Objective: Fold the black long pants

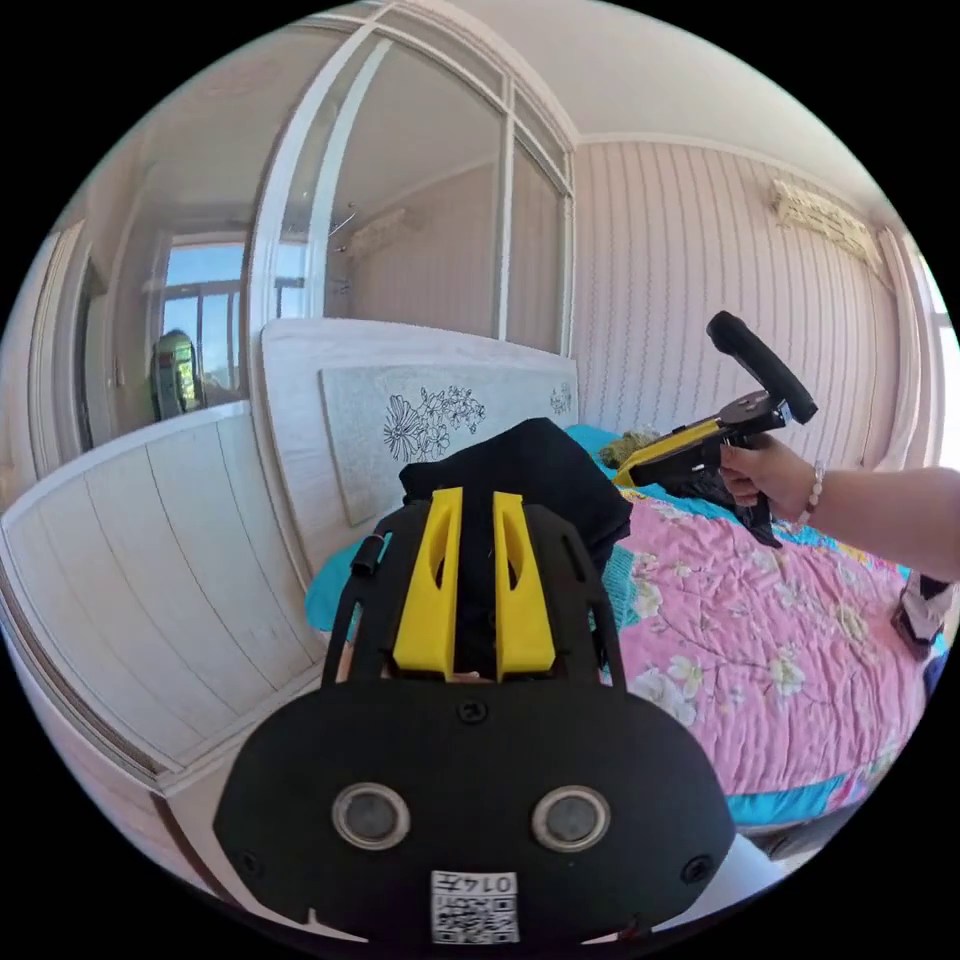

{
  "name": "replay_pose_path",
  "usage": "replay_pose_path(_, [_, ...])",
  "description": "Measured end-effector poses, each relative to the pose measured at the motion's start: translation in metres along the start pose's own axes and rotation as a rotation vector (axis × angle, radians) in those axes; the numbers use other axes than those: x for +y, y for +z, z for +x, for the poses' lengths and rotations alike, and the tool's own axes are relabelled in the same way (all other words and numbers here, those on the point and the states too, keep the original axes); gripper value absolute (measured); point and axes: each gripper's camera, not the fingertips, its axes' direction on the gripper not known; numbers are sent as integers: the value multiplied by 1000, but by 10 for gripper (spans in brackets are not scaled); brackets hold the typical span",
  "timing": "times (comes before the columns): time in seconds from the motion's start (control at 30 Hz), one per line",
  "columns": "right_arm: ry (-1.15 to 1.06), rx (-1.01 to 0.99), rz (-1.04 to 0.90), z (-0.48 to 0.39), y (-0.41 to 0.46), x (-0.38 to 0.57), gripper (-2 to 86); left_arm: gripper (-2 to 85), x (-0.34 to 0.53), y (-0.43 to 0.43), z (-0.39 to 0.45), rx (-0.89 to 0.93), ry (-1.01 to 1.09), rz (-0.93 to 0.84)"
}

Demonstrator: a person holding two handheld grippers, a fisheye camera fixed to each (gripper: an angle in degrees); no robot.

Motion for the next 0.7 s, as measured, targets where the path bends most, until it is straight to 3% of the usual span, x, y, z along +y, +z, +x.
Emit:
replay_pose_path(0.17, [92,14,39,24,-84,98,86,52,15,-15,126,167,235,13])
replay_pose_path(0.37, [343,59,77,57,-210,289,107,70,46,-24,286,443,417,19])
replay_pose_path(0.7, [1085,455,-2,42,-410,642,108,81,145,-36,590,983,680,-92])
